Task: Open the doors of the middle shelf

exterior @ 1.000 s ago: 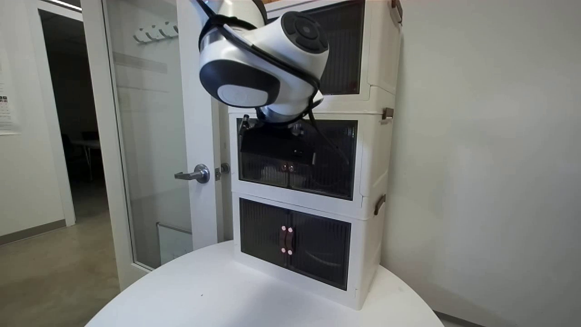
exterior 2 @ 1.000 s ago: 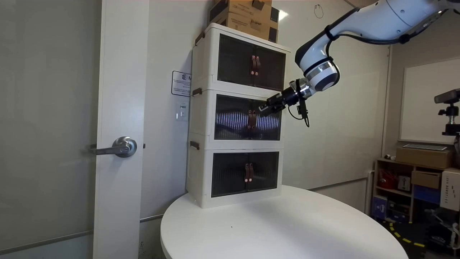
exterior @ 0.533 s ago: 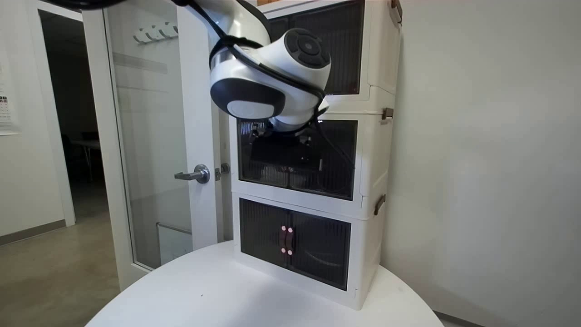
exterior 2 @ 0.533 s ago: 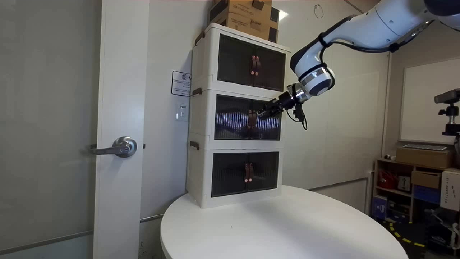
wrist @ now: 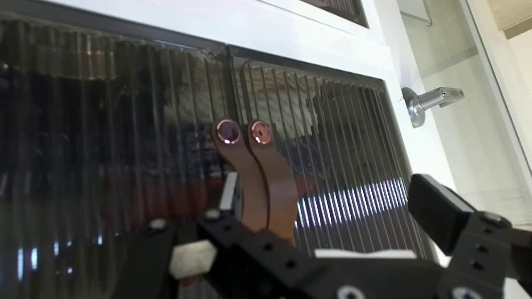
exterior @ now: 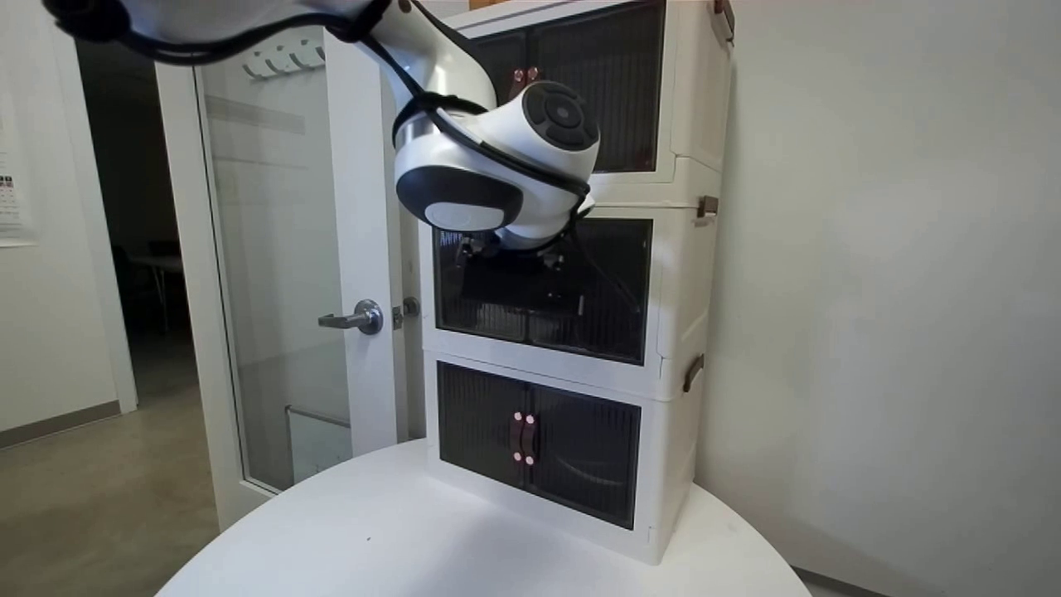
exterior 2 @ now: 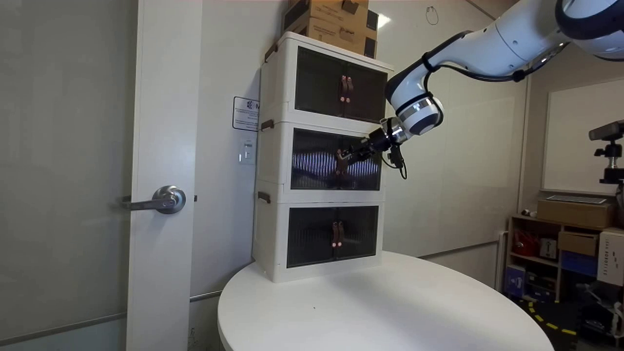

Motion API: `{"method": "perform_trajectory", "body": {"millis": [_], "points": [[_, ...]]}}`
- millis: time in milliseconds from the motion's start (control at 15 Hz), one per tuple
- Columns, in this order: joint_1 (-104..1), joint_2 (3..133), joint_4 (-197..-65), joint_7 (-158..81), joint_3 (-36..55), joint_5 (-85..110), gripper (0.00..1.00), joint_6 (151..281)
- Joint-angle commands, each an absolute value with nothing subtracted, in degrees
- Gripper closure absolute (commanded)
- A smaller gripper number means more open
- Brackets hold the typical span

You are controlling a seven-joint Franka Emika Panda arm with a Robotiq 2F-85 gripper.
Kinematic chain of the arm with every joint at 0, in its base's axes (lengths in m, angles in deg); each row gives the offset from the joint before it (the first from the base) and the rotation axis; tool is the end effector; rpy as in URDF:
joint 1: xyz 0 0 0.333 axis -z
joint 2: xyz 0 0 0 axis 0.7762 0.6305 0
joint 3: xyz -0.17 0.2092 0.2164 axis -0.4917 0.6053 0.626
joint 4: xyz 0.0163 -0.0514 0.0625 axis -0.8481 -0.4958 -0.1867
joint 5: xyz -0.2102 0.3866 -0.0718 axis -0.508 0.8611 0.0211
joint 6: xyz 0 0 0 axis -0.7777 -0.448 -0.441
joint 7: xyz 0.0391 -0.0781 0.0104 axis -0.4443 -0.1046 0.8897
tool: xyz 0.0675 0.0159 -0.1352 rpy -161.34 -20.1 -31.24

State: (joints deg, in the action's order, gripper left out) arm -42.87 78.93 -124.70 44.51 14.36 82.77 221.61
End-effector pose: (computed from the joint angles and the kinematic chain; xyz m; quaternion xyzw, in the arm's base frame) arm 0.8174 -0.0826 0.4172 -0.8542 -0.1949 -0.4409 0.1946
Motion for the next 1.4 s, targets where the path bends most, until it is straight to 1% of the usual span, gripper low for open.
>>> {"method": "perform_trajectory", "body": {"millis": [0, 400, 800, 1333], "points": [[-42.7, 82.1, -119.7, 44.5, 15.4, 82.3, 0.0, 221.2], [-42.6, 83.9, -117.1, 44.3, 16.0, 81.3, 0.0, 220.6], [-39.6, 83.6, -117.4, 48.4, 17.8, 82.4, 0.0, 205.4], [-39.7, 80.7, -122.5, 52.8, 17.5, 81.9, 0.0, 200.1]]}}
